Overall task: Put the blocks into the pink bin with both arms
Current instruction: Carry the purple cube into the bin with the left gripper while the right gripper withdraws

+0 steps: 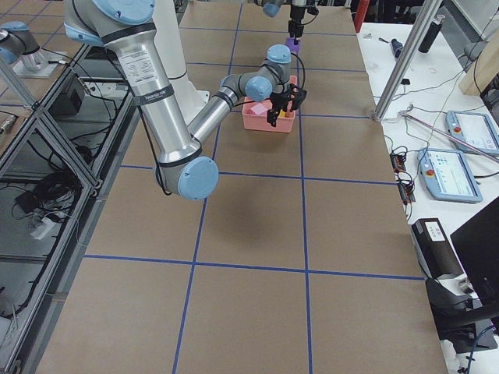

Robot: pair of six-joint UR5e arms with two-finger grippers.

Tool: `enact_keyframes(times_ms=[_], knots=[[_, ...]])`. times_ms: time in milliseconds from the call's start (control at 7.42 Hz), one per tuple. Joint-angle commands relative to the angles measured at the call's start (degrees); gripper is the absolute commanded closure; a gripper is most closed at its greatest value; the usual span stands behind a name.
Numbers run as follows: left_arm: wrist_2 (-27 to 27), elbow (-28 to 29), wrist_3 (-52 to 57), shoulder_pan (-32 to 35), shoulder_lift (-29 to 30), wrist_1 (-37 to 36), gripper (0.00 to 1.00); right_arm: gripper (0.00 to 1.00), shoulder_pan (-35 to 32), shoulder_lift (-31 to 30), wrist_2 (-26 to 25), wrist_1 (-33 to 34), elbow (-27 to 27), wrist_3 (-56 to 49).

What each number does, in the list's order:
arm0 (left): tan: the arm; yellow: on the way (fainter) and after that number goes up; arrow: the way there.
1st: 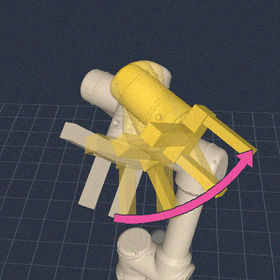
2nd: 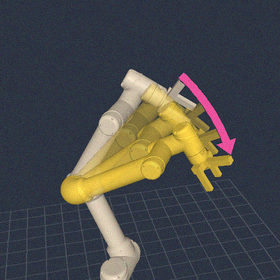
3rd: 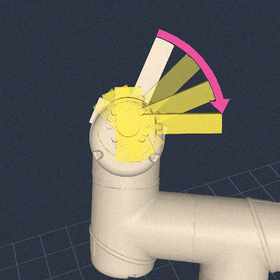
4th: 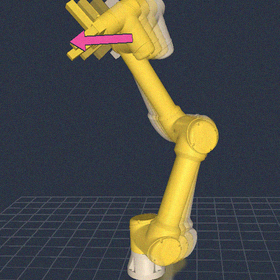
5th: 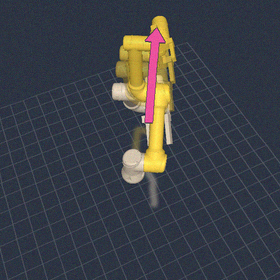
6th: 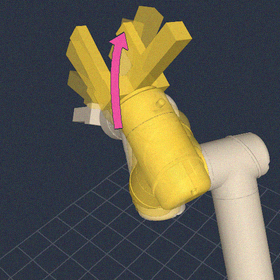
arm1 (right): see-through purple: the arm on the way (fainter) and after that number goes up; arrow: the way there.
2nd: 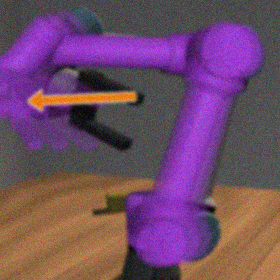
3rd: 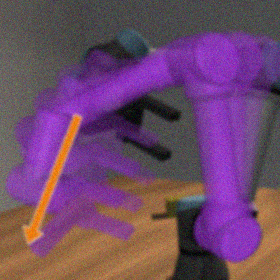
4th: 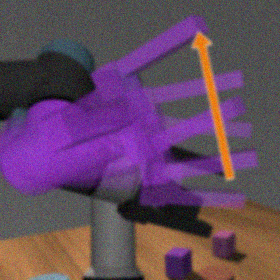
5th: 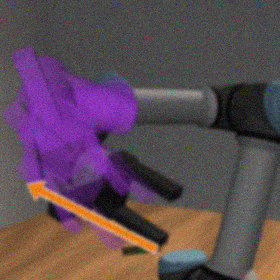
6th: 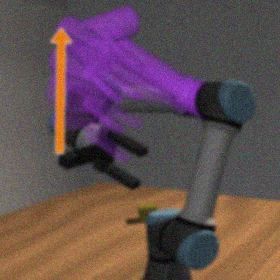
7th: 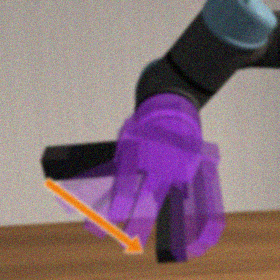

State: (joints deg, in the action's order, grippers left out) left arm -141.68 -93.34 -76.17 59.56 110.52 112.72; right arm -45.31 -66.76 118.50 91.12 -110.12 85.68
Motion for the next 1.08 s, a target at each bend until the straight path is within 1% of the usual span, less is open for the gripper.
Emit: enact_keyframes(times_ms=[0, 269, 404, 539, 674, 808, 943], knots=[[3.7, -3.2, -19.0, -9.8, 10.5, -0.6, 1.0, 0.01, -3.3, -5.9, 1.1, -0.4, -0.2, -10.6], [15.1, -2.0, -20.9, -19.3, 17.9, -8.0, 1.0, 0.01, -4.5, -9.5, 1.6, -2.2, -0.1, -14.6], [18.6, 0.1, -20.8, -21.3, 19.6, -9.1, 1.0, 0.01, -4.5, -11.4, 1.6, -5.4, 0.1, -14.8], [19.9, 1.5, -20.4, -22.8, 19.4, -9.1, 1.0, 0.01, -4.5, -11.8, 1.6, -6.2, 0.3, -14.8], [22.7, 2.5, -20.4, -24.0, 19.2, -9.0, 1.0, 0.01, -4.5, -11.8, 1.6, -6.2, 0.3, -14.8], [23.1, 3.9, -20.4, -24.3, 19.6, -8.9, 0.75, 0.01, -4.5, -11.7, 1.6, -6.2, 0.3, -14.7], [23.1, 5.6, -20.4, -24.7, 19.9, -8.6, 0.01, 0.01, -4.5, -11.8, 1.6, -6.2, 0.3, -14.7]])
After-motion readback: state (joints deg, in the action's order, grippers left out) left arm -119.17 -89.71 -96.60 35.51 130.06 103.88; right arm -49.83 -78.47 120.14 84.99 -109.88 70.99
